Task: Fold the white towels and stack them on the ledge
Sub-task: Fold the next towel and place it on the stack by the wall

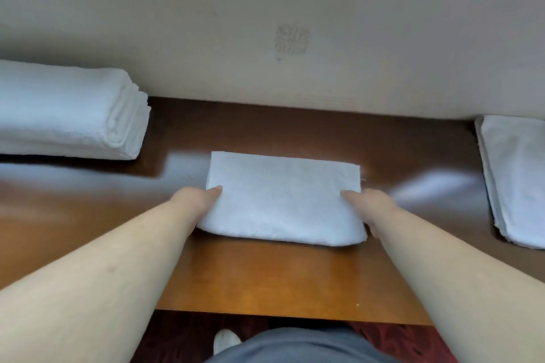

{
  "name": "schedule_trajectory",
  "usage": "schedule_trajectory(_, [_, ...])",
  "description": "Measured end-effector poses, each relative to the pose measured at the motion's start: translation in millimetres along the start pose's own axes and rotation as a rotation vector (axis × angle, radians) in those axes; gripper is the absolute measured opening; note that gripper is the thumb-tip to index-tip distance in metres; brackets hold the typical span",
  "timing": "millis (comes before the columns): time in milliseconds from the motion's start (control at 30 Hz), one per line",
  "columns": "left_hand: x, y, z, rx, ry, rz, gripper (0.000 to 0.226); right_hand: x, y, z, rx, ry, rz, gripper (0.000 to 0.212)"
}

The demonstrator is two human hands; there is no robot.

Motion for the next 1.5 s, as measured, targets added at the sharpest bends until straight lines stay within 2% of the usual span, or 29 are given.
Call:
schedule_trajectory(100, [-5.4, -9.7, 12.2, 0.129, 0.058, 0.067, 0.042, -1.4, 5.2, -15.3, -0.119, -0.054, 0.044, 0.025])
schedule_trajectory(167, [-11.0, -18.0, 17.9, 0.219, 0.036, 0.135, 0.035, -3.8, 3.7, -25.7, -0.201, -0.058, 0.098, 0.021])
schedule_trajectory(333, [-22.4, -36.3, 15.1, 0.367, -0.039, 0.101, 0.053, 0.1, -19.8, -48.4, -0.425, -0.208, 0.095, 0.026])
schedule_trajectory(467, [-46.1, -42.3, 16.2, 0.475, -0.057, 0.078, 0.054, 19.3, -43.9, -74.3, -0.564, -0.291, 0.077, 0.039])
schedule_trajectory(667, [-127.4, -58.8, -0.2, 0.694, -0.006, 0.056, 0.054, 56.4, -100.0, -108.7, -0.618, -0.25, 0.182, 0.049])
schedule_trajectory(867, [-206.9, -62.7, -30.4, 0.701, -0.063, 0.038, 0.058, 89.0, -154.3, -151.0, -0.639, -0.185, 0.295, 0.05])
schedule_trajectory(1033, [-271.8, -67.2, -48.9, 0.737, -0.124, 0.067, 0.059, 105.0, -183.1, -179.9, -0.57, -0.053, 0.356, 0.057])
schedule_trajectory(1133, [-316.1, -65.9, -52.7, 0.742, -0.178, 0.085, 0.059, 114.3, -194.9, -207.3, -0.595, 0.008, 0.322, 0.055])
schedule_trajectory(1367, [-415.1, -49.9, -50.9, 0.695, -0.211, 0.238, 0.058, 163.0, -198.9, -299.6, -0.616, 0.194, 0.169, 0.069])
schedule_trajectory(1500, [-463.8, -26.5, -44.7, 0.643, -0.268, 0.288, 0.052, 194.4, -186.4, -352.2, -0.672, 0.171, 0.126, 0.067])
Point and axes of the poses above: each hand's wrist, its own y-axis towards the middle knuckle, its own x-axis out of the palm, z = x × y, the point moved 4 cm from there along y, towards the middle knuckle, and after that the axes turned 15 degrees about -x, right-handed, at the moved point
